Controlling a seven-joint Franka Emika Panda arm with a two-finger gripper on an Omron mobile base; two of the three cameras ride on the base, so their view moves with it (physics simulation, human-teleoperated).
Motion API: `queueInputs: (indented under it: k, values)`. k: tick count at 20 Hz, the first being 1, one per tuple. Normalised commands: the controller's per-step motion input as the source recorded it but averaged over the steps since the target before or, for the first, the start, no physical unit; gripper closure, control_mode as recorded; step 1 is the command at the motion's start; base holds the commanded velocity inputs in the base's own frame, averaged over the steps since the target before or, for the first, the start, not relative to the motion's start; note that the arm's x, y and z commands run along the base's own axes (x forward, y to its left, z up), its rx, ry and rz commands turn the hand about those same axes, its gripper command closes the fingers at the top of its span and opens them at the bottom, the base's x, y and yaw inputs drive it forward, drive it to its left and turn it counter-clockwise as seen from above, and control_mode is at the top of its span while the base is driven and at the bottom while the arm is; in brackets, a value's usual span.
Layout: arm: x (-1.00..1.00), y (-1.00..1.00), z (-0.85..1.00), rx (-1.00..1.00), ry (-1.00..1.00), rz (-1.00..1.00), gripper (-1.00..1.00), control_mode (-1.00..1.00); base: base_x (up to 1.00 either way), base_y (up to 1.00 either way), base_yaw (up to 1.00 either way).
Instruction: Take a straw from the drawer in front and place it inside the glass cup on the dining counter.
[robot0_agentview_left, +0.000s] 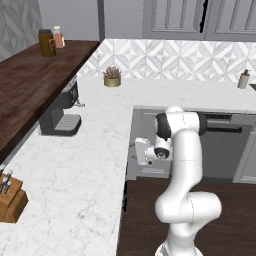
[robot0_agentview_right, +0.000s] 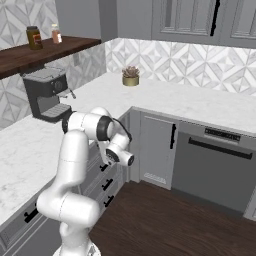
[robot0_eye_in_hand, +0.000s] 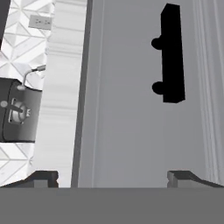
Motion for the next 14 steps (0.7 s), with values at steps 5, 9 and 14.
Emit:
queueInputs:
  k: [5, 9, 14]
  values:
    - [0.22, 0.04, -0.07, 0.0, 0.0, -0.07, -1.0, -1.0, 0.0, 0.0, 0.0]
    - [0.32, 0.0, -0.19, 0.0, 0.02, -0.09, -1.0, -1.0, 0.0, 0.0, 0.0]
    - [0.3, 0.0, -0.22, 0.0, 0.04, -0.07, -1.0, -1.0, 0.0, 0.0, 0.0]
